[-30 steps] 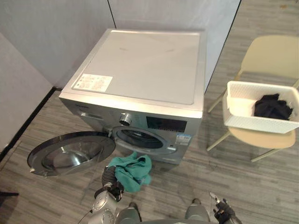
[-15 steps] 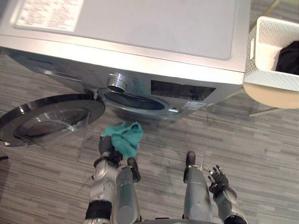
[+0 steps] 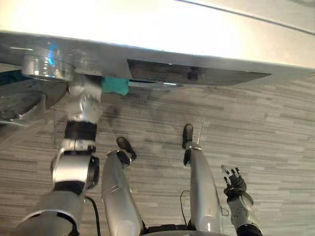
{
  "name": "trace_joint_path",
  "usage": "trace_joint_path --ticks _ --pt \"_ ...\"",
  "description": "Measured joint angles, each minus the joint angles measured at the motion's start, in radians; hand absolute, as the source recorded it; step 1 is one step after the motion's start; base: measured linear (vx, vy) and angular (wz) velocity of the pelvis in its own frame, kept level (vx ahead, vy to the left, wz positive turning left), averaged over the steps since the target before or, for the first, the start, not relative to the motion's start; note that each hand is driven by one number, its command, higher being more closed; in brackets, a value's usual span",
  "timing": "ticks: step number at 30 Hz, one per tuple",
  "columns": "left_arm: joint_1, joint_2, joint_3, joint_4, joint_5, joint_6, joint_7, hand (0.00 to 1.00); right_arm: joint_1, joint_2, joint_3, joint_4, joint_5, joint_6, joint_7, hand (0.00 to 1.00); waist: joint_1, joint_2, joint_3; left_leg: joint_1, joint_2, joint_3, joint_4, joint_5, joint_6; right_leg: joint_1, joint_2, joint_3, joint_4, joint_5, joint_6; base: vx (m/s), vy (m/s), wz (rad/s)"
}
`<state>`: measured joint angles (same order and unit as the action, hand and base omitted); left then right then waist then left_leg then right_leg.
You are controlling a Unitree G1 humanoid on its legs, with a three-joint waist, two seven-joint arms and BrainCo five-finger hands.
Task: Pick up the laundry basket with both hands and put the clothes into the washing machine.
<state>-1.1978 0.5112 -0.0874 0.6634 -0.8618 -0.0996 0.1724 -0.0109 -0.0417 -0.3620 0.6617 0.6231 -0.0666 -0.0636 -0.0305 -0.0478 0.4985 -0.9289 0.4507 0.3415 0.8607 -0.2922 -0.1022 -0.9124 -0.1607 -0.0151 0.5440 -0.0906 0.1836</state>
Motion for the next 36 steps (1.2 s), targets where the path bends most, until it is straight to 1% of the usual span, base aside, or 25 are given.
trace_joint_path --ticks 1,3,4,6,8,9,10,12,13,14,15,16,17,19,20,21,23,26,28,29,30,31,33,34,36 --pt "-0.026 0.009 -0.030 0.016 -0.002 0.003 -0.006 1.00 0.000 -0.001 -0.005 0.004 0.005 0.000 0.001 0.00 0.005 0.001 0.004 -0.004 0.000 0.000 0.001 0.000 0.000 -0.004 -0.001 0.000 0.003 0.000 0.000 -0.03 0.055 0.04" --pt "-0.107 0.035 -0.168 0.068 -0.010 0.018 -0.020 1.00 0.000 -0.007 -0.033 0.019 0.031 0.001 0.002 0.00 0.024 0.002 0.005 -0.020 -0.006 0.008 0.002 0.001 0.001 -0.032 -0.012 0.000 0.025 0.000 0.000 -0.04 0.059 0.11" --pt "-0.122 0.046 -0.204 0.076 -0.020 0.017 -0.020 1.00 0.000 -0.008 -0.040 0.018 0.040 0.000 0.002 0.00 0.025 0.002 0.005 -0.023 -0.011 0.010 0.002 0.001 0.001 -0.038 -0.017 0.000 0.031 0.000 0.000 -0.04 0.057 0.12" --pt "-0.152 0.090 -0.317 0.080 -0.055 0.017 -0.020 1.00 0.001 -0.009 -0.063 0.011 0.056 0.000 0.005 0.00 0.027 0.003 0.006 -0.030 -0.017 0.017 0.005 -0.009 0.027 -0.056 -0.024 0.005 0.047 0.000 0.000 -0.04 0.062 0.04" --pt "-0.175 0.107 -0.366 0.079 -0.061 0.011 -0.009 1.00 0.006 -0.012 -0.075 -0.014 0.059 0.000 0.005 0.00 0.031 0.004 0.007 -0.041 -0.020 0.018 0.018 -0.011 0.032 -0.074 -0.030 0.007 0.061 0.000 0.000 -0.04 0.059 -0.01" --pt "-0.188 0.129 -0.406 0.072 -0.059 0.000 0.013 1.00 0.012 -0.015 -0.075 -0.030 0.072 0.000 0.010 0.00 0.035 0.003 0.014 -0.042 -0.023 0.020 0.020 -0.016 0.040 -0.083 -0.033 0.010 0.070 0.000 0.000 -0.04 0.046 -0.04" --pt "-0.191 0.162 -0.433 0.043 -0.027 -0.015 0.066 1.00 0.020 -0.020 -0.076 -0.058 0.075 -0.001 0.017 0.00 0.037 0.004 0.015 -0.056 -0.024 0.020 0.026 -0.017 0.042 -0.101 -0.033 0.015 0.081 0.000 0.000 -0.04 0.037 -0.07" --pt "-0.191 0.203 -0.433 -0.003 0.126 -0.022 0.185 1.00 0.023 -0.030 -0.080 -0.080 0.076 -0.007 0.023 0.00 0.040 0.003 0.015 -0.082 -0.022 0.020 0.033 -0.017 0.042 -0.129 -0.032 0.016 0.089 0.000 0.000 -0.02 0.007 -0.09" --pt "-0.191 0.234 -0.434 -0.037 0.300 -0.019 0.330 1.00 0.024 -0.044 -0.083 -0.098 0.078 -0.016 0.022 0.00 0.043 0.002 0.016 -0.102 -0.014 0.019 0.043 -0.017 0.042 -0.150 -0.027 0.016 0.095 0.000 -0.001 0.01 -0.010 -0.13" --pt "-0.191 0.266 -0.434 -0.071 0.476 0.002 0.460 1.00 0.024 -0.062 -0.084 -0.099 0.080 -0.033 0.017 0.00 0.045 0.001 0.020 -0.119 -0.008 0.016 0.053 -0.017 0.042 -0.163 -0.022 0.016 0.101 0.000 -0.001 0.02 -0.011 -0.13" --pt "-0.191 0.279 -0.434 -0.081 0.561 0.014 0.516 1.00 0.024 -0.071 -0.084 -0.101 0.080 -0.044 0.013 0.00 0.046 0.001 0.020 -0.124 -0.005 0.016 0.055 -0.017 0.043 -0.167 -0.021 0.016 0.101 0.000 -0.001 0.03 -0.001 -0.10" --pt "-0.191 0.294 -0.447 -0.095 0.718 0.053 0.581 1.00 0.024 -0.091 -0.084 -0.105 0.082 -0.057 0.003 0.00 0.045 0.001 0.020 -0.132 0.003 0.015 0.065 -0.018 0.044 -0.168 -0.017 0.013 0.101 0.000 -0.001 0.04 0.016 -0.04" --pt "-0.191 0.296 -0.462 -0.112 0.838 0.073 0.611 1.00 0.024 -0.113 -0.080 -0.104 0.087 -0.078 -0.003 0.00 0.045 0.001 0.020 -0.133 0.003 0.015 0.066 -0.019 0.045 -0.167 -0.018 0.013 0.101 0.001 -0.002 0.04 0.023 -0.03" --pt "-0.196 0.306 -0.487 -0.127 1.019 0.104 0.619 1.00 0.024 -0.144 -0.062 -0.104 0.108 -0.104 0.000 0.00 0.045 0.000 0.020 -0.133 0.004 0.016 0.072 -0.019 0.045 -0.165 -0.019 0.013 0.101 0.001 -0.002 0.05 0.044 -0.02" --pt "-0.216 0.331 -0.543 -0.127 1.168 0.133 0.613 1.00 0.024 -0.164 -0.039 -0.102 0.137 -0.130 0.004 0.00 0.046 0.000 0.020 -0.133 0.005 0.016 0.078 -0.019 0.045 -0.165 -0.020 0.013 0.101 0.001 -0.002 0.05 0.051 -0.04" --pt "-0.218 0.336 -0.566 -0.123 1.261 0.150 0.607 1.00 0.024 -0.171 -0.023 -0.099 0.156 -0.145 0.007 0.00 0.046 0.000 0.020 -0.133 0.005 0.017 0.080 -0.019 0.045 -0.164 -0.020 0.013 0.101 0.001 -0.002 0.04 0.042 -0.03" --pt "-0.244 0.340 -0.628 -0.092 1.402 0.185 0.559 1.00 0.023 -0.172 0.004 -0.093 0.187 -0.159 0.019 0.00 0.048 0.000 0.020 -0.133 0.005 0.017 0.082 -0.019 0.045 -0.162 -0.021 0.013 0.101 0.001 -0.002 0.03 0.032 0.02" --pt "-0.257 0.326 -0.646 -0.030 1.500 0.207 0.485 1.00 0.021 -0.162 0.031 -0.093 0.216 -0.165 0.026 0.00 0.044 -0.002 0.019 -0.133 0.008 0.017 0.089 -0.019 0.045 -0.159 -0.021 0.012 0.101 0.001 -0.002 0.01 0.039 -0.01" --pt "-0.281 0.281 -0.614 0.052 1.500 0.212 0.439 1.00 0.018 -0.153 0.044 -0.090 0.238 -0.165 0.026 0.00 0.042 -0.003 0.018 -0.133 0.015 0.021 0.095 -0.019 0.045 -0.158 -0.019 0.013 0.100 0.001 -0.002 -0.03 0.019 -0.05" --pt "-0.294 0.247 -0.574 0.096 1.428 0.204 0.406 1.00 0.018 -0.139 0.047 -0.091 0.243 -0.165 0.025 0.00 0.040 -0.003 0.018 -0.134 0.019 0.022 0.096 -0.019 0.045 -0.157 -0.016 0.013 0.099 0.002 -0.003 -0.07 0.015 -0.01" --pt "-0.308 0.205 -0.505 0.134 1.324 0.194 0.376 1.00 0.018 -0.120 0.047 -0.092 0.243 -0.165 0.023 0.00 0.032 -0.004 0.018 -0.139 0.019 0.020 0.094 -0.019 0.045 -0.158 -0.016 0.011 0.096 0.002 -0.003 -0.07 0.009 0.02" --pt "-0.314 0.188 -0.468 0.151 1.264 0.186 0.364 1.00 0.018 -0.108 0.047 -0.093 0.242 -0.164 0.022 0.00 0.026 -0.004 0.018 -0.143 0.019 0.019 0.093 -0.019 0.045 -0.159 -0.016 0.009 0.094 0.002 -0.003 -0.08 0.009 0.08" --pt "-0.337 0.154 -0.382 0.176 1.032 0.162 0.349 1.00 0.018 -0.063 0.047 -0.097 0.236 -0.161 0.017 0.00 0.001 -0.004 0.018 -0.157 0.019 0.021 0.074 -0.021 0.048 -0.164 -0.013 -0.002 0.070 0.020 -0.005 -0.10 0.014 0.00" --pt "-0.349 0.133 -0.314 0.177 0.872 0.133 0.330 1.00 0.018 -0.027 0.043 -0.096 0.219 -0.150 -0.003 0.00 -0.014 -0.006 0.017 -0.171 0.020 0.030 0.054 -0.022 0.051 -0.178 -0.010 -0.002 0.043 0.044 -0.005 -0.14 0.031 -0.16" --pt "-0.377 0.097 -0.291 0.210 0.730 0.110 0.319 1.00 0.018 0.008 0.037 -0.096 0.196 -0.140 -0.024 0.00 -0.018 -0.006 0.017 -0.192 0.024 0.045 0.052 -0.020 0.056 -0.205 -0.003 0.012 0.019 0.069 -0.004 -0.12 0.039 -0.25"
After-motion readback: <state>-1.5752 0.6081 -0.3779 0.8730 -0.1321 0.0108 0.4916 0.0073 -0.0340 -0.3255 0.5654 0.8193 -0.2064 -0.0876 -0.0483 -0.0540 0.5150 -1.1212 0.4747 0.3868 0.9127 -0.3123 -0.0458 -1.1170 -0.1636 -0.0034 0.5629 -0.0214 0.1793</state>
